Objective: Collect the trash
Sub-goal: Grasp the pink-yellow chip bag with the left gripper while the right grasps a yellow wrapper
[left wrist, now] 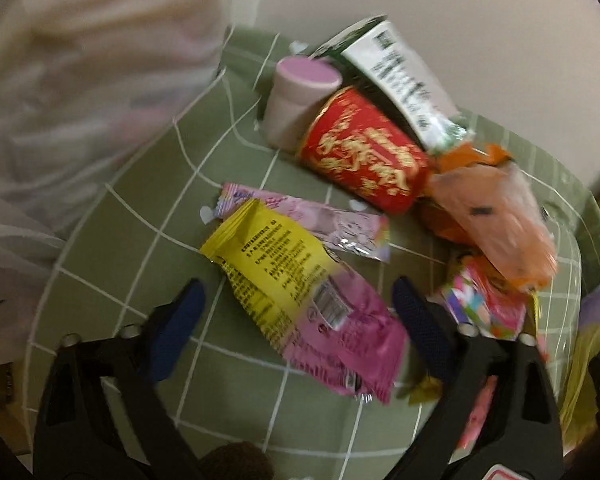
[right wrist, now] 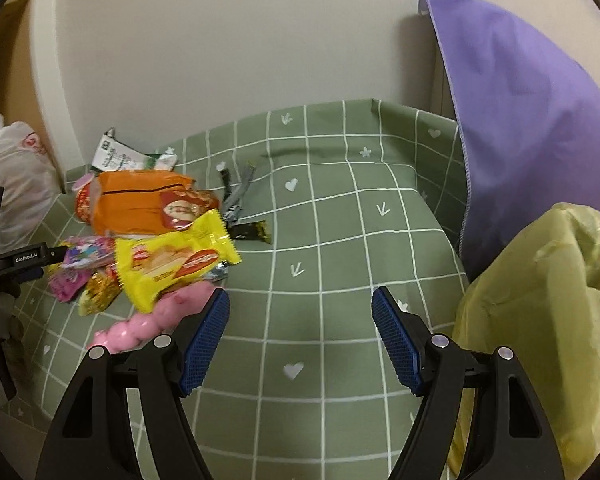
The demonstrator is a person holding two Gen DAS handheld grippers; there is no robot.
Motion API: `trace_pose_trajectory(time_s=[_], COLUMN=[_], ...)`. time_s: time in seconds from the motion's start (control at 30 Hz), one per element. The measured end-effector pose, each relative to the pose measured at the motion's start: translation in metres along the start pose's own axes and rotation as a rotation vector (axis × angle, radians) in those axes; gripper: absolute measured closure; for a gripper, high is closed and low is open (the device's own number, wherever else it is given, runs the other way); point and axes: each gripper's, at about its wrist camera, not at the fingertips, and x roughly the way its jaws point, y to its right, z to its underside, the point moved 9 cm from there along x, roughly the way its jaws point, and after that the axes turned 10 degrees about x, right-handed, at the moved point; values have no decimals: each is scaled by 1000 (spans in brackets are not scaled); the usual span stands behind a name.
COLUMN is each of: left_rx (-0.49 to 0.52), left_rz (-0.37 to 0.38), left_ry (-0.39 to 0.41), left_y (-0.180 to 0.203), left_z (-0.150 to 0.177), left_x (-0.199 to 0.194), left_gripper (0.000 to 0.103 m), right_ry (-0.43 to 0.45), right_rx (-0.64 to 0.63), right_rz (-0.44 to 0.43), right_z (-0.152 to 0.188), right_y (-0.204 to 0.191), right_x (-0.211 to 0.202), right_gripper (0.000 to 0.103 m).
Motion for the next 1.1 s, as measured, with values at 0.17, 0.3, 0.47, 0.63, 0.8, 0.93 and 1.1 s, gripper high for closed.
trace_pose_trajectory(time_s=[0.17, 0.3, 0.47, 0.63, 0.8, 0.93, 1.1], left_rx=[-61, -73, -25, 48, 73, 120, 171], left_rz=[-22, -16, 16, 48, 80, 80, 99], left_ry=[-10, -21, -3, 11, 34, 67, 62], left_y=[-8, -9, -4, 6, 13, 19, 15], left_z=[-2, 1, 10, 17, 12, 6, 6], left_x=[7, 4, -21, -44, -65, -75, -76], left_gripper=[37, 74, 84, 97, 97, 97, 98], right_ry=[-10, -25, -40, -56, -39, -50, -48], right_rx=[-10, -11, -40, -108, -205, -342, -474], right_rz=[-16, -62, -130, -192, -257, -228, -176], right_z=[-7, -11, -11, -5, -4, 9, 28], right_y=[6, 2, -21, -57, -97, -130, -153], right_x=[20, 35, 40, 40, 27, 39, 52], right_gripper=[33, 33, 33, 33, 33, 49, 64])
